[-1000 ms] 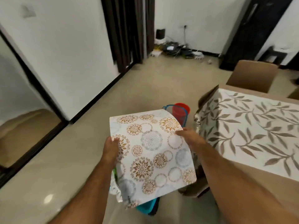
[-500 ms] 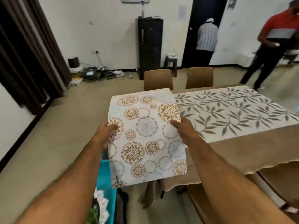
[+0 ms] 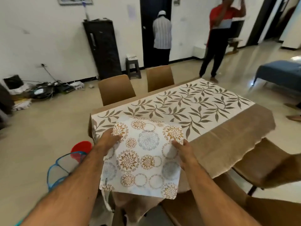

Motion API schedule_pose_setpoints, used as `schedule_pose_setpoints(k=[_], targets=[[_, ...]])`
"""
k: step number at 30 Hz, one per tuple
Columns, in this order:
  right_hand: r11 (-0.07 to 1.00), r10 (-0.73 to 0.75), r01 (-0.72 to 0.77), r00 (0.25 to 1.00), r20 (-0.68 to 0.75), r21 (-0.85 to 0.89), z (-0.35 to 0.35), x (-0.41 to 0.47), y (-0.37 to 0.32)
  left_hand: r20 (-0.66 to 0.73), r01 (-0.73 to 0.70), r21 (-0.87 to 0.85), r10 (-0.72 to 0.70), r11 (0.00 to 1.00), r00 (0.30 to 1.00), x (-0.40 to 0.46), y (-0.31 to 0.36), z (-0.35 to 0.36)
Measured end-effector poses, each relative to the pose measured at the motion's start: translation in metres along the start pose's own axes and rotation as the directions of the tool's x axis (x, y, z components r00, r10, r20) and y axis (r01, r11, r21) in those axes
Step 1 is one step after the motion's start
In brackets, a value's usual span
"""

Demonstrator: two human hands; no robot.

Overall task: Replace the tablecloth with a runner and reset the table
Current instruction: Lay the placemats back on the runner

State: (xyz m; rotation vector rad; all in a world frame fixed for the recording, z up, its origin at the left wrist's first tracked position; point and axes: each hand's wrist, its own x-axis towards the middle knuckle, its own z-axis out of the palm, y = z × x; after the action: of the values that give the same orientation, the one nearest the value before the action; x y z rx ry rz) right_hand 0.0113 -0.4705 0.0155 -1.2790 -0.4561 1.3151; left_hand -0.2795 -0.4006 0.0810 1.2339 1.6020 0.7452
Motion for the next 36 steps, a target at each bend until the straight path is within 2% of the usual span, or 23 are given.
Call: schedule_pose_setpoints(k=[5,11,15,19,21,23,29,31,34,36], targets=[[0.993,0.04,-0.027,0.993,-0.114,0.118,-0.026,0.016,0.008,0.119,-0.038,0.101,0.026,0.994,0.993,0.037,0.042,0.046],[0.965,-0.092,0.162,0.945,-0.313,0.205,-0.044,0.04,-0.013,0.313,-0.166,0.199,0.098,0.966,0.945,0.103,0.088,0.101],[0.949,-0.071,0.2,0.887,-0.456,0.243,-0.035,0.058,0.001,0.39,-0.257,0.333,0.116,0.907,0.913,0.153,0.109,0.122],[0.955,0.103,0.085,0.804,-0.585,0.285,-0.01,0.08,0.062,0.454,-0.316,0.476,0.078,0.821,0.888,0.204,0.082,0.136],[0.957,0.211,-0.037,0.771,-0.601,0.288,0.0,0.09,0.1,0.472,-0.329,0.522,0.055,0.787,0.88,0.216,0.06,0.134],[0.955,0.266,-0.128,0.771,-0.579,0.269,0.01,0.096,0.127,0.483,-0.339,0.572,0.028,0.747,0.875,0.236,0.031,0.128],[0.963,0.266,-0.255,0.841,-0.472,0.087,0.05,0.103,0.143,0.425,-0.294,0.677,-0.033,0.675,0.904,0.264,-0.022,0.112],[0.953,0.28,-0.299,0.813,-0.511,0.045,0.06,0.107,0.144,0.41,-0.291,0.669,-0.013,0.683,0.912,0.27,-0.027,0.111],[0.923,0.3,-0.385,0.73,-0.614,-0.006,0.06,0.107,0.138,0.429,-0.333,0.636,0.04,0.696,0.902,0.275,-0.026,0.117],[0.921,0.268,-0.386,0.719,-0.641,-0.048,0.053,0.105,0.135,0.442,-0.351,0.621,0.057,0.701,0.895,0.276,-0.026,0.125]])
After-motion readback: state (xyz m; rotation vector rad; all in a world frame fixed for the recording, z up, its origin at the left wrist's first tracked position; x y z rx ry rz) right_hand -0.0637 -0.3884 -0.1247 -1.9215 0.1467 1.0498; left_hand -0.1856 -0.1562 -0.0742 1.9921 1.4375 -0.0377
